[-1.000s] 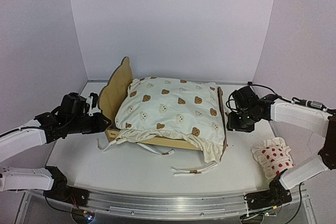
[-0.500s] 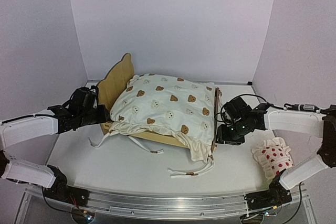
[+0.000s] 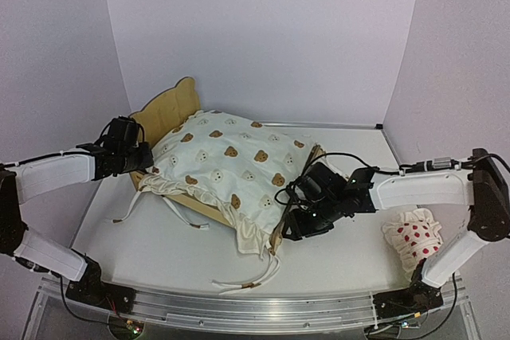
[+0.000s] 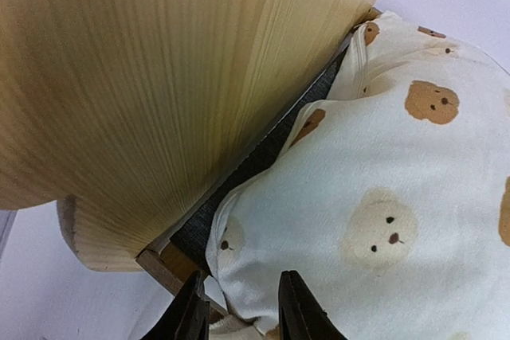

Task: Set up the pet bed

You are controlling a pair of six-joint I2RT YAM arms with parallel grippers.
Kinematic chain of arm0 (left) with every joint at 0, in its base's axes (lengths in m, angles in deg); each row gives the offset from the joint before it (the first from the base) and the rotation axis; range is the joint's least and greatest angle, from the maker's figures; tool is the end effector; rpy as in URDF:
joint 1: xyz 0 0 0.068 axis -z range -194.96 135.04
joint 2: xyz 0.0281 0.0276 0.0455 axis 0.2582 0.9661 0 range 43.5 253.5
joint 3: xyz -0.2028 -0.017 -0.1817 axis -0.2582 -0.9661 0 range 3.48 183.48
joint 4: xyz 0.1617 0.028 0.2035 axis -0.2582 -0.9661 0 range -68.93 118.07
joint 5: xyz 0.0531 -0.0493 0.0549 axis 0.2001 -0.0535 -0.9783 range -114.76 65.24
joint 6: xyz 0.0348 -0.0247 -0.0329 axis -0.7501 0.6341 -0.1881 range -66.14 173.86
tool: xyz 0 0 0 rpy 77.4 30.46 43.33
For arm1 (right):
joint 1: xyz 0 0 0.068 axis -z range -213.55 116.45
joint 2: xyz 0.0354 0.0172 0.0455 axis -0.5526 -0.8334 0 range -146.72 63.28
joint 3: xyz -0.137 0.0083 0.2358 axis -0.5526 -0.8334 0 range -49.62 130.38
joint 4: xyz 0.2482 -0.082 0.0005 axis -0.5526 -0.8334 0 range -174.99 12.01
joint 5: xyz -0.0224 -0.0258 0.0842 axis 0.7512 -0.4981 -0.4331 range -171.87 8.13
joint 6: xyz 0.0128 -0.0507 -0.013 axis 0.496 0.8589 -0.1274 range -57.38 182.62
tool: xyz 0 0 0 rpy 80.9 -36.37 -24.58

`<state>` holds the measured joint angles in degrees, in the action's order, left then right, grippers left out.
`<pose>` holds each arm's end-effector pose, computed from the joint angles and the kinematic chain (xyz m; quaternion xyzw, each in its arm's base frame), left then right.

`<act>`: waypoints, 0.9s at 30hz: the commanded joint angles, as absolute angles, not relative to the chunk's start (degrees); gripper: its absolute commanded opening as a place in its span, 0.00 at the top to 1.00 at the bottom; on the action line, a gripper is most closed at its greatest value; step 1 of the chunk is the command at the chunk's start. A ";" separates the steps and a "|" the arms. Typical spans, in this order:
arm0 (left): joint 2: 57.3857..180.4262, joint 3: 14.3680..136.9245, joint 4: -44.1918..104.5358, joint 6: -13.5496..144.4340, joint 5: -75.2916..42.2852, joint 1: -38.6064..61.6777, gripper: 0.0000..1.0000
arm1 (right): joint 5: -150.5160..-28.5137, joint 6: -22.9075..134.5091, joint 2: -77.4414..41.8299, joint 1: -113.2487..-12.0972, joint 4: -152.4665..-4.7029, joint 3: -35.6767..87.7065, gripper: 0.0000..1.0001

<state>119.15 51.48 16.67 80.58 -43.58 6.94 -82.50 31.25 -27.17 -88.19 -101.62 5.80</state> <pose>0.2669 -0.0949 0.2409 -0.1077 0.8869 -0.0403 0.4474 0.1813 0.2563 0.1925 -0.1957 0.9427 0.1881 0.1940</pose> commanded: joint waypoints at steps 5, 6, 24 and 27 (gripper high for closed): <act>105.95 50.16 7.62 82.22 -39.70 7.01 0.63 | -71.75 35.44 -15.41 -87.76 -114.24 9.50 0.46; 104.48 49.78 7.31 82.33 -38.63 7.01 0.61 | -73.20 35.41 -15.08 -87.75 -114.33 10.31 0.46; 92.95 44.33 5.33 82.94 -29.36 7.05 0.18 | -79.80 40.36 -33.16 -90.94 -118.10 31.53 0.26; 92.22 44.20 5.08 83.13 -28.91 7.01 0.17 | -78.11 40.52 -35.81 -91.63 -118.82 33.16 0.27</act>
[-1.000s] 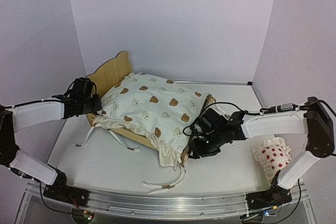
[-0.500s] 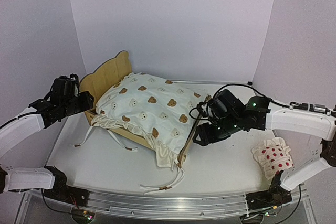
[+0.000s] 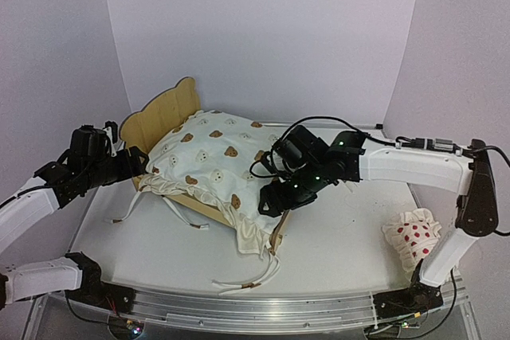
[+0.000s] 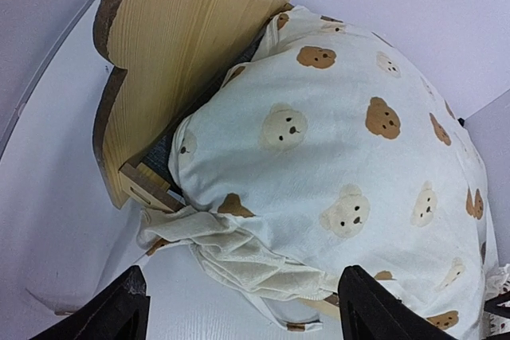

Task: Set up the pet bed

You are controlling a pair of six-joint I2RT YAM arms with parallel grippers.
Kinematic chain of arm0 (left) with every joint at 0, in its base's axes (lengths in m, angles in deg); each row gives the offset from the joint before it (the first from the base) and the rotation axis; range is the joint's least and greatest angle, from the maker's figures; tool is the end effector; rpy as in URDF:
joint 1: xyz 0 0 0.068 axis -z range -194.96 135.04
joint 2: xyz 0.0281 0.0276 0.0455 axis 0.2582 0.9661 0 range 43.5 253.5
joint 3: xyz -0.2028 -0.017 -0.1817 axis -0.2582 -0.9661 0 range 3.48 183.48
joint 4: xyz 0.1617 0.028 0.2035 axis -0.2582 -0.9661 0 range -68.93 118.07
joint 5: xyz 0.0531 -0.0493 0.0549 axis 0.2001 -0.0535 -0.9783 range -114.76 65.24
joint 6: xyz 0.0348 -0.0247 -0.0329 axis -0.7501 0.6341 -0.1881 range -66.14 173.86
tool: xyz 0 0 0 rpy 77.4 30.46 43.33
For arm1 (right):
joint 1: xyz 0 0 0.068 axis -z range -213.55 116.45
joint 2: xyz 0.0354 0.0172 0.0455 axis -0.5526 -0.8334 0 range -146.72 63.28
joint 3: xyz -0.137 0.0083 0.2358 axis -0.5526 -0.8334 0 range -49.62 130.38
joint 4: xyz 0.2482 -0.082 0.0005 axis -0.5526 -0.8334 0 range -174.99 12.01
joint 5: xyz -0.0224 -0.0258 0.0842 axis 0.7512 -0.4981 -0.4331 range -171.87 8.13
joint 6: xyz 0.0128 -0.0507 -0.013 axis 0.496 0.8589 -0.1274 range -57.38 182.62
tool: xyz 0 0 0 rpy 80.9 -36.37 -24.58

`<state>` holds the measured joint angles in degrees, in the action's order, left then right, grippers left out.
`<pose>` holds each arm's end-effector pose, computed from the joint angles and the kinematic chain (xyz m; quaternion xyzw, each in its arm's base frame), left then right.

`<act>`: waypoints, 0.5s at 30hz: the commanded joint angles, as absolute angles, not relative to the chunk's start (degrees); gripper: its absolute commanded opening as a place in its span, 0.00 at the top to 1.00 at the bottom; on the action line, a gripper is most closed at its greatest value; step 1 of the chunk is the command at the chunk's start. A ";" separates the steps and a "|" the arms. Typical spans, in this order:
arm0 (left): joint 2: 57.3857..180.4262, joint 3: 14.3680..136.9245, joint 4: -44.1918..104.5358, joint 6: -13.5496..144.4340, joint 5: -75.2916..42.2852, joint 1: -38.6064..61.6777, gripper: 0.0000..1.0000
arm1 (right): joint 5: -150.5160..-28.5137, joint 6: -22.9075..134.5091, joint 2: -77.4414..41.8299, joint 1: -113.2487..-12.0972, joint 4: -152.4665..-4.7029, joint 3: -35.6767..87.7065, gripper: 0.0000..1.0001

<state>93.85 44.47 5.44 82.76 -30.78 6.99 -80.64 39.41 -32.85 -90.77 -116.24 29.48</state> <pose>0.1830 -0.0697 0.2782 -0.0783 0.8702 -0.1665 0.4570 0.1967 0.3042 0.2717 -0.2762 0.9136 0.1848 0.2345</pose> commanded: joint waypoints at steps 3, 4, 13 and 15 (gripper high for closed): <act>91.87 44.01 4.97 83.16 -28.62 7.06 0.16 | -76.97 40.57 -37.85 -92.34 -119.15 34.13 0.29; 91.79 44.00 4.95 83.21 -28.49 7.02 0.16 | -76.65 40.62 -38.65 -92.69 -119.20 34.47 0.30; 91.33 43.50 5.20 82.85 -28.07 7.01 0.17 | -74.73 41.36 -43.20 -94.39 -119.19 37.44 0.73; 91.20 43.36 5.44 82.45 -27.41 7.01 0.18 | -74.44 41.54 -43.11 -94.41 -119.19 38.14 0.88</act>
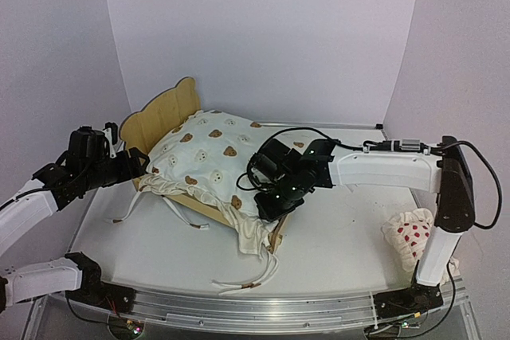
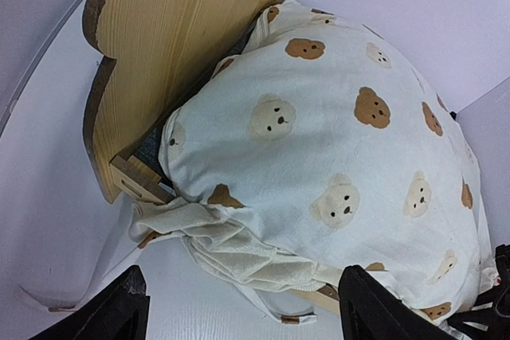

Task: Set up the pet bed

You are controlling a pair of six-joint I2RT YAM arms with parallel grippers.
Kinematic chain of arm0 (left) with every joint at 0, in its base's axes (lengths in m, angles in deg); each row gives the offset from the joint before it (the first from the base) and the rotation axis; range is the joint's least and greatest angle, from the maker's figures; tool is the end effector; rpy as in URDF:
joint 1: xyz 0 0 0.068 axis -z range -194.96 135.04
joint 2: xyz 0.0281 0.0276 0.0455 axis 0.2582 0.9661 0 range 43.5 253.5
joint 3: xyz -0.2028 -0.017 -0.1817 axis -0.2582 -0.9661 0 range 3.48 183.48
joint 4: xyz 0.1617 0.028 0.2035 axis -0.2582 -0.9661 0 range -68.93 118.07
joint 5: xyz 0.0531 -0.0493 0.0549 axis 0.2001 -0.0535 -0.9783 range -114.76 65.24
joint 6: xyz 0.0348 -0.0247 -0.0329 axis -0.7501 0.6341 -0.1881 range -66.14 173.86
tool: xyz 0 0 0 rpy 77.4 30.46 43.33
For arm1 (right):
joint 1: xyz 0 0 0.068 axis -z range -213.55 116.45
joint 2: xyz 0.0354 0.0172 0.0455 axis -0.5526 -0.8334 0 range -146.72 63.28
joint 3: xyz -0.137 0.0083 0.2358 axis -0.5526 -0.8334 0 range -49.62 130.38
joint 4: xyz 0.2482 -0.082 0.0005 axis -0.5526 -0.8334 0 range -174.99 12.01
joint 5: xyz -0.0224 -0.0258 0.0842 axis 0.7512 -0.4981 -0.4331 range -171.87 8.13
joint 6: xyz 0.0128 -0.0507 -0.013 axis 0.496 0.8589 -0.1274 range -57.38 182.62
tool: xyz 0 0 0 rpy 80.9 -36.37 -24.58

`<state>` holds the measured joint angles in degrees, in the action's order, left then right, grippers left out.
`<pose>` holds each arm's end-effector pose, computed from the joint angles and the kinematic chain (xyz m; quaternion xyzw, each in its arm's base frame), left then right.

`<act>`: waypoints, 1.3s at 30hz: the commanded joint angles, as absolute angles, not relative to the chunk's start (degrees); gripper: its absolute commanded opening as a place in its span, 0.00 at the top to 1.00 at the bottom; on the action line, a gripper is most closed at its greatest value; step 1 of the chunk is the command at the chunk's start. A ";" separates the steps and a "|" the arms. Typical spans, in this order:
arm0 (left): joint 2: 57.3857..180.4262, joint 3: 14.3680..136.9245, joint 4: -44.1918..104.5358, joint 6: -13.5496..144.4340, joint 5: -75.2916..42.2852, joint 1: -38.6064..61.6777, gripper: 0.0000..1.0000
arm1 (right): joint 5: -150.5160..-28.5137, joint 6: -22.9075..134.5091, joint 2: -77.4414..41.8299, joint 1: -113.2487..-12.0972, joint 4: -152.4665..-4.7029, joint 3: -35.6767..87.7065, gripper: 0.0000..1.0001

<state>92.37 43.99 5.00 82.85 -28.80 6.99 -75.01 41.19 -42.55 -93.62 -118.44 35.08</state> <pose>0.1780 -0.0690 0.2791 -0.0707 0.8690 -0.1825 0.4545 0.2002 0.3394 0.2391 -0.3064 0.9180 0.1160 0.2236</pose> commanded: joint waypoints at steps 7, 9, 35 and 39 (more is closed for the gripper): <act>90.55 43.71 9.40 79.99 -18.22 7.08 0.25 | -72.31 44.04 -41.75 -94.39 -121.62 45.97 1.00; 90.99 44.51 10.57 79.21 -14.95 7.16 0.27 | -70.73 45.30 -41.50 -94.40 -123.13 50.16 1.00; 105.66 43.56 28.25 68.94 -0.67 32.24 0.47 | -64.07 49.62 -43.20 -94.20 -127.98 69.20 1.00; 110.51 43.41 32.62 67.23 -2.17 35.95 0.46 | -63.96 49.59 -44.00 -94.27 -127.93 71.36 1.00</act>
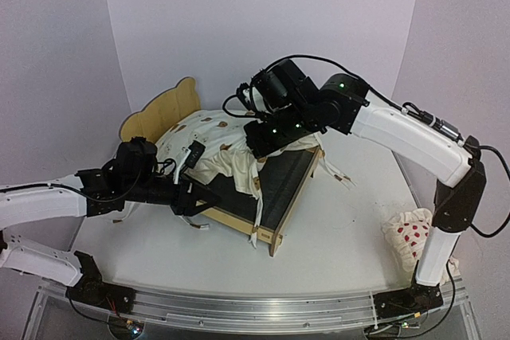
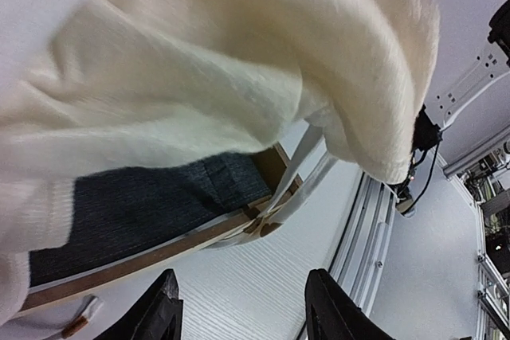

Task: Set up the pet bed

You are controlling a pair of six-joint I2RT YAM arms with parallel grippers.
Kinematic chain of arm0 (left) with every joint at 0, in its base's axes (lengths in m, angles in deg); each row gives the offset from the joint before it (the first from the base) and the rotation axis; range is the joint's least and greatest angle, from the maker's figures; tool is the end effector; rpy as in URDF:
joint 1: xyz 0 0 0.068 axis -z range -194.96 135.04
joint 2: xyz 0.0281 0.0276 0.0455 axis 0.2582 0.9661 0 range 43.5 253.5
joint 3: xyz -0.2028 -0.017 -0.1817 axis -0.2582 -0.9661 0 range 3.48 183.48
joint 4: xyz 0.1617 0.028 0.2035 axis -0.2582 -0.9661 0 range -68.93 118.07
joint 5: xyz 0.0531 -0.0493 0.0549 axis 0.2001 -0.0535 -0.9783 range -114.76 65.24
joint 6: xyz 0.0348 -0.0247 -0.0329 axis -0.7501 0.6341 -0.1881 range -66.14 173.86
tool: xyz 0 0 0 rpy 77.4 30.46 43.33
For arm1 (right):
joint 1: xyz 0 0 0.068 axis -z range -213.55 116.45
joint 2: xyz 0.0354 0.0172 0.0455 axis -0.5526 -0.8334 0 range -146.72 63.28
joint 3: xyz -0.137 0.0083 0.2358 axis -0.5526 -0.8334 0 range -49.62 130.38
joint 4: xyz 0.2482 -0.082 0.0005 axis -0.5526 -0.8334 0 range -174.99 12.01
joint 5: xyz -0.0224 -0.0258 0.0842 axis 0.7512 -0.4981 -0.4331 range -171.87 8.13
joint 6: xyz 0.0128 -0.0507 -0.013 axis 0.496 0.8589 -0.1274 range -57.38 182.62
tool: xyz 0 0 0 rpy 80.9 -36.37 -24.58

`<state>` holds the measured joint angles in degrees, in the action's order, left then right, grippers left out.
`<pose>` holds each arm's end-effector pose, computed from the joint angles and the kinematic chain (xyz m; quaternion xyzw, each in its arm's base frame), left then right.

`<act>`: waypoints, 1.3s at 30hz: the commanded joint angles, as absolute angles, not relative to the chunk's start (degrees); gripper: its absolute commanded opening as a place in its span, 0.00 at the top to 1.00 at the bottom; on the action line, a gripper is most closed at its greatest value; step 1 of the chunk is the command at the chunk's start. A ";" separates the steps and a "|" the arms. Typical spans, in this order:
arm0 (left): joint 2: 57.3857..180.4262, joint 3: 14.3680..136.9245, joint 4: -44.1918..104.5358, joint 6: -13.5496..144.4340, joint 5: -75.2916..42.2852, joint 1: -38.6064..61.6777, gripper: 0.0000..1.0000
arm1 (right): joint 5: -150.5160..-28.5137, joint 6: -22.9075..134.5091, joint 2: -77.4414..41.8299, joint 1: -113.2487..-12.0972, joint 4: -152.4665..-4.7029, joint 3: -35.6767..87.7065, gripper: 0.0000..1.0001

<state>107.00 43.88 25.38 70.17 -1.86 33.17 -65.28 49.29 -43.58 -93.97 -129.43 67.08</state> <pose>0.1548 -0.1934 0.2624 0.3291 0.7695 -0.4200 0.3510 0.2103 0.3501 0.3954 -0.3064 0.8510 0.1381 0.4035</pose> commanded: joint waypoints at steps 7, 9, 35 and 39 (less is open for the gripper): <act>118.31 44.60 38.55 65.93 -7.28 38.79 0.46 | -64.01 49.78 -43.93 -94.21 -127.91 71.76 1.00; 120.41 45.03 40.23 65.60 -8.34 39.14 0.49 | -64.06 49.84 -43.68 -94.23 -127.91 71.17 1.00; 135.23 52.65 44.20 63.18 -8.07 44.45 0.56 | -64.47 50.31 -41.81 -94.22 -126.56 66.98 1.00; 135.85 53.16 43.57 63.07 -7.99 45.21 0.56 | -64.25 50.39 -41.49 -94.20 -126.42 66.66 1.00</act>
